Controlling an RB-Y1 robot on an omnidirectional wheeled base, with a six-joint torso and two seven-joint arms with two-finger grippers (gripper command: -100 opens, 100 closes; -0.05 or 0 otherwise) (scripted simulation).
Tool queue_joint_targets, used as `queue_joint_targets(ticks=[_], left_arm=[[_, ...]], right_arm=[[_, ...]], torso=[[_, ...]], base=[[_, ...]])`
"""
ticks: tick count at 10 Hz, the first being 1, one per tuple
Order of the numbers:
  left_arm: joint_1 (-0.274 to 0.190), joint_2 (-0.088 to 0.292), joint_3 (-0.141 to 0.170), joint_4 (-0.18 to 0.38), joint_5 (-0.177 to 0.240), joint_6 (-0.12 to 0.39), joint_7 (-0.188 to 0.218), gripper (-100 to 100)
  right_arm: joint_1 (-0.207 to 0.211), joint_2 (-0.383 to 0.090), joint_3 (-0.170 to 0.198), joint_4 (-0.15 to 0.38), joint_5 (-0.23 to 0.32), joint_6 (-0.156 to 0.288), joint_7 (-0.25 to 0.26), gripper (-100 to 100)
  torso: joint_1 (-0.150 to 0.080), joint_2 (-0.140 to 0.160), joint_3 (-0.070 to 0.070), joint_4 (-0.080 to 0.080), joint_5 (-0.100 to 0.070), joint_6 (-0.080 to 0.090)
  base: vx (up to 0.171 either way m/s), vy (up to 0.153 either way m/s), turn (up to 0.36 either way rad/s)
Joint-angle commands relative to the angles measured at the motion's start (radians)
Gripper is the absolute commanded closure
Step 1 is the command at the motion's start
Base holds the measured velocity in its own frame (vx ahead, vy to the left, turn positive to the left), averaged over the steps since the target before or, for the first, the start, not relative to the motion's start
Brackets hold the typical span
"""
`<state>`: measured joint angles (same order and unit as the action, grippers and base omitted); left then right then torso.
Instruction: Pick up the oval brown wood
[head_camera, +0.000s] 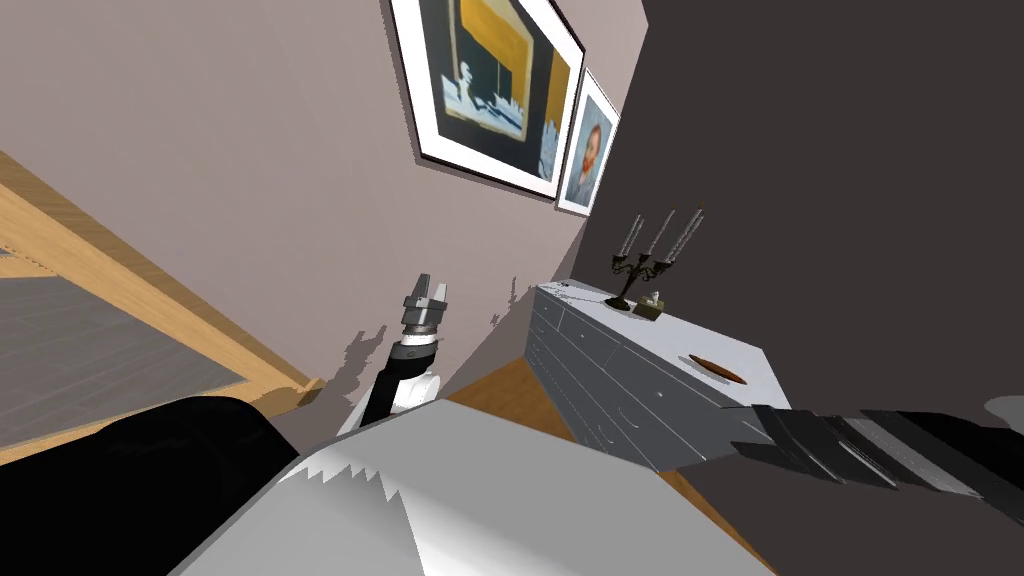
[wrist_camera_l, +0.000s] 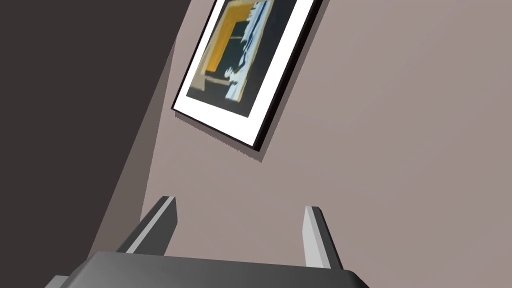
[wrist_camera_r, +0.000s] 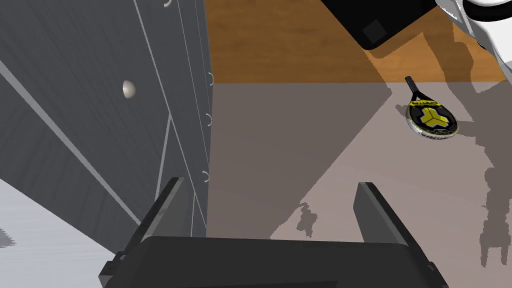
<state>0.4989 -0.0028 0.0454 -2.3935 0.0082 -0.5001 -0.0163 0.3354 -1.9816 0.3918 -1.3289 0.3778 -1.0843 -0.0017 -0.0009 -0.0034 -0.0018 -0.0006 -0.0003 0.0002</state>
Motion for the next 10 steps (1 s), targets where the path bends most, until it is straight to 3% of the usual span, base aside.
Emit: queue_joint_targets(ticks=[1,2,6,10], left_arm=[[0.000,0.000,0.000,0.000,0.000,0.000,0.000,0],[0.000,0.000,0.000,0.000,0.000,0.000,0.000,0],[0.000,0.000,0.000,0.000,0.000,0.000,0.000,0],[0.000,0.000,0.000,0.000,0.000,0.000,0.000,0]], right_arm=[[0.003,-0.036,-0.001,0.004,0.015,-0.003,-0.011,-100],[0.012,-0.078,0.002,0.025,0.043,-0.014,-0.024,-100],[0.036,-0.158,0.007,0.059,0.097,-0.032,-0.052,-100],[0.094,-0.224,0.010,0.088,0.183,-0.056,-0.103,-100]], torso=[[0.000,0.000,0.000,0.000,0.000,0.000],[0.000,-0.001,0.000,0.000,0.000,0.000],[-0.002,-0.002,-0.001,-0.001,-0.001,0.001],[-0.008,-0.006,-0.004,-0.002,-0.003,0.000]], base=[[0.065,-0.023,0.103],[0.087,-0.043,0.166],[0.085,-0.059,0.100],[0.134,-0.134,0.199]])
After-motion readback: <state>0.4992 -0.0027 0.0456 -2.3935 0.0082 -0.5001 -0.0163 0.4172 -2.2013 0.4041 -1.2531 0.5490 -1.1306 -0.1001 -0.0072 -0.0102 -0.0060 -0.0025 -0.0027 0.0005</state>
